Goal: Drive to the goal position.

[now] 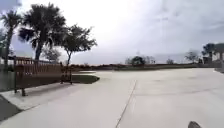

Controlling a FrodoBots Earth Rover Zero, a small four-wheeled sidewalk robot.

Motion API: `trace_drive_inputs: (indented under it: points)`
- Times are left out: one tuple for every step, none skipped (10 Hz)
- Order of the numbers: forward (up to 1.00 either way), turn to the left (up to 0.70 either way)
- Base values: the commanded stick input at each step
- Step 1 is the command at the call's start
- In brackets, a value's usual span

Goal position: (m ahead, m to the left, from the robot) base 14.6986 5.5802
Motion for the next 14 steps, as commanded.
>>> trace_drive_inputs:
  points:
    - [1.00, 0.00]
    - [1.00, 0.00]
    - [1.00, 0.00]
    - [1.00, -0.12]
    - [1.00, -0.40]
    - [1.00, -0.40]
    - [1.00, -0.29]
    - [1.00, -0.08]
    - [1.00, 0.00]
    - [1.00, 0.00]
    - [1.00, 0.00]
    - [1.00, 0.00]
    - [1.00, 0.00]
    - [1.00, 0.00]
